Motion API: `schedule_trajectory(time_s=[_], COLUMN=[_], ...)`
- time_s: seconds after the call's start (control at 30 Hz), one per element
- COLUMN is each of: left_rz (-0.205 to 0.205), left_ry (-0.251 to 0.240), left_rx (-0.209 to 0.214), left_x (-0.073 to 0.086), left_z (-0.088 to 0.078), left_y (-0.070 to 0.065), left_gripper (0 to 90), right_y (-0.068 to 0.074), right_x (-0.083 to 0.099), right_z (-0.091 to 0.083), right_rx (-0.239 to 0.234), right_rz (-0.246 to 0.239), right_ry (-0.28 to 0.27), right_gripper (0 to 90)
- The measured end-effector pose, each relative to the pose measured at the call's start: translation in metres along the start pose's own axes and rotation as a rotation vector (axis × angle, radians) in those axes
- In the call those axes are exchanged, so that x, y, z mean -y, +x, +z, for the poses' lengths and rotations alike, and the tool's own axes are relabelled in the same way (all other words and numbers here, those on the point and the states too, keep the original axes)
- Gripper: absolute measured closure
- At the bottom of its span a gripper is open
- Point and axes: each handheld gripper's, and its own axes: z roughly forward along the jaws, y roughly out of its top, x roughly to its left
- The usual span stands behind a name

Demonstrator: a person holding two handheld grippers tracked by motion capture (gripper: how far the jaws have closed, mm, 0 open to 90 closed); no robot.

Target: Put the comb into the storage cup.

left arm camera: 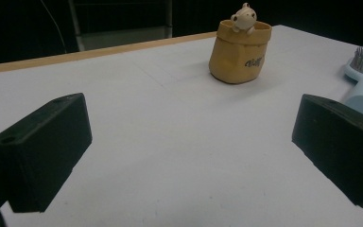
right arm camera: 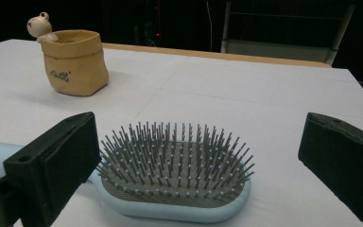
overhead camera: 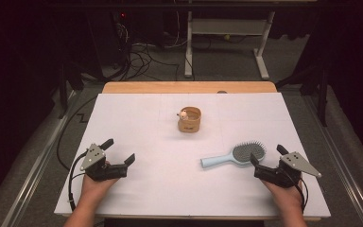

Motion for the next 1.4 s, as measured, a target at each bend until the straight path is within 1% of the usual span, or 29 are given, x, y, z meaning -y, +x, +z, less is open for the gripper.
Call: schedule_trajectory(time_s=[0.4,0.53,0.63,0.73,0.83,0.87,0.93,1.03,1.1,1.13,1.17,1.2,1.23,1.27,1.37,1.4], left_rz=[-0.003,-0.009,-0.012,-0.013,-0.010,-0.009,-0.015,-0.019,-0.022,-0.023,-0.025,-0.028,-0.032,-0.036,-0.037,-0.039], left_ry=[-0.011,-0.008,0.001,0.004,0.006,0.006,0.007,0.006,0.009,0.009,0.005,0.003,0.001,0.000,0.007,0.007], left_rx=[0.007,0.018,0.024,0.027,0.026,0.024,0.021,0.025,0.032,0.031,0.033,0.041,0.056,0.062,0.074,0.077], left_x=[0.000,0.000,0.000,0.000,0.000,0.000,0.000,0.000,0.000,0.000,0.001,0.001,0.001,0.001,0.001,0.001], left_z=[0.001,0.001,0.001,0.001,0.001,0.001,0.002,0.002,0.002,0.003,0.003,0.003,0.003,0.003,0.004,0.005], left_y=[0.000,0.000,0.000,0.000,-0.001,-0.001,-0.001,0.000,0.000,0.000,0.000,0.000,0.000,0.000,-0.001,-0.002], left_gripper=[0.0,0.0,0.0,0.0,0.0,0.0,0.0,0.0,0.0,0.0,0.0,0.0,0.0,0.0,0.0,0.0], right_y=[0.000,0.001,0.002,0.003,0.003,0.003,0.004,0.008,0.016,0.019,0.024,0.028,0.032,0.037,0.048,0.051], right_x=[0.000,-0.001,-0.001,-0.002,-0.003,-0.003,-0.004,-0.006,-0.007,-0.008,-0.009,-0.009,-0.010,-0.011,-0.012,-0.012], right_z=[-0.003,-0.003,-0.003,-0.003,-0.004,-0.004,-0.003,0.000,0.003,0.004,0.007,0.009,0.011,0.015,0.023,0.026], right_rx=[0.001,-0.008,-0.014,-0.014,-0.014,-0.015,-0.029,-0.060,-0.088,-0.096,-0.106,-0.112,-0.120,-0.121,-0.149,-0.156], right_rz=[0.000,0.002,0.000,-0.001,0.012,0.015,0.028,0.032,0.016,0.006,-0.015,-0.023,-0.032,-0.051,-0.067,-0.073], right_ry=[-0.003,-0.005,-0.003,-0.005,-0.009,-0.010,-0.005,0.006,0.013,0.018,0.028,0.034,0.047,0.064,0.090,0.099], right_gripper=[0.4,0.5,2.9,7.2,15.6,16.7,21.5,33.1,43.9,48.2,51.9,55.4,61.0,66.0,77.6,80.3])
